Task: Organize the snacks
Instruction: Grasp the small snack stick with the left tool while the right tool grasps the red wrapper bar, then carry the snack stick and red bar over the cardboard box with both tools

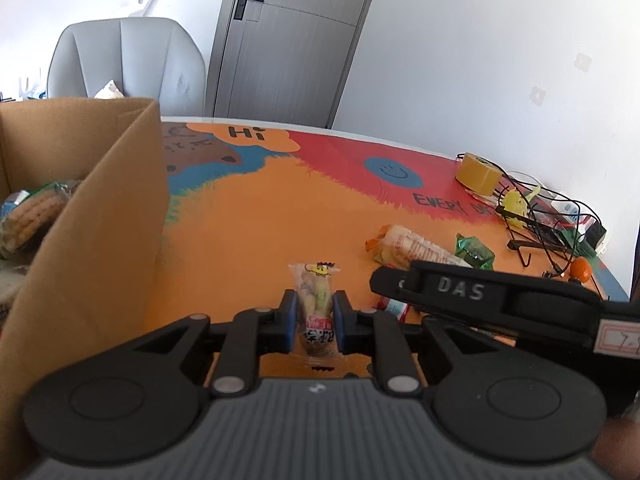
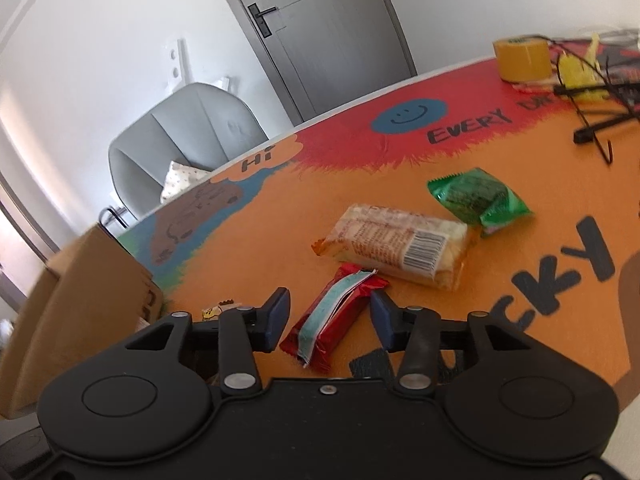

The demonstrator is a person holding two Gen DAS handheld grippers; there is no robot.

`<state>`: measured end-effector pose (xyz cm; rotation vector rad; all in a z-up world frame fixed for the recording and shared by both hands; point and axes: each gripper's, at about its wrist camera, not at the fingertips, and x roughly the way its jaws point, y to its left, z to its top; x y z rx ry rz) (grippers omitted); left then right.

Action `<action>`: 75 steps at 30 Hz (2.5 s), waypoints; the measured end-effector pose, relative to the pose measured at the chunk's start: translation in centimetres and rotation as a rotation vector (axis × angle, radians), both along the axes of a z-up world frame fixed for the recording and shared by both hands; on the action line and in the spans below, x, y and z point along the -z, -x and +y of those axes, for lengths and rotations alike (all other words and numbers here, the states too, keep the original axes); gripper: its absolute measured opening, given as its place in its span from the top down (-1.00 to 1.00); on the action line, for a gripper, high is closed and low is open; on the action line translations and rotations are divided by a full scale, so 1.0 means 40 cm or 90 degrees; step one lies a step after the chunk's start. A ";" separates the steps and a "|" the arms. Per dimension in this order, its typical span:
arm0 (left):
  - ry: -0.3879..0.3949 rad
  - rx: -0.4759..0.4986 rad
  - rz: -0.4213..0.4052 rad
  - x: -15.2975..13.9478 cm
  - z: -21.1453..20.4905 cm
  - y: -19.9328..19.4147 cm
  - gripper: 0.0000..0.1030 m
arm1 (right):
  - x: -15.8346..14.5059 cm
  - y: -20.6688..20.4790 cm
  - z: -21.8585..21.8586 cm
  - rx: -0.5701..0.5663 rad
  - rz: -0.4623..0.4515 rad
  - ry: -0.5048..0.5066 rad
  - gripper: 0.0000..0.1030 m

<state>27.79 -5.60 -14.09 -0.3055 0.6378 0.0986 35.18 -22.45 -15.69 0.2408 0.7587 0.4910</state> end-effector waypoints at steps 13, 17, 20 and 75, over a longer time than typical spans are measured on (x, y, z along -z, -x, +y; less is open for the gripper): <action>0.003 0.006 0.023 0.018 -0.003 -0.009 0.66 | -0.013 0.030 -0.049 0.023 -0.003 0.062 0.50; -0.005 0.007 0.026 0.021 -0.006 -0.013 0.65 | -0.014 0.030 -0.036 0.022 -0.010 0.075 0.43; -0.022 0.012 0.026 0.022 -0.013 -0.016 0.65 | -0.015 0.028 -0.016 0.017 -0.018 0.095 0.37; -0.068 -0.053 -0.109 -0.290 0.178 0.271 0.66 | -0.283 0.261 0.097 -0.086 -0.156 -0.044 0.58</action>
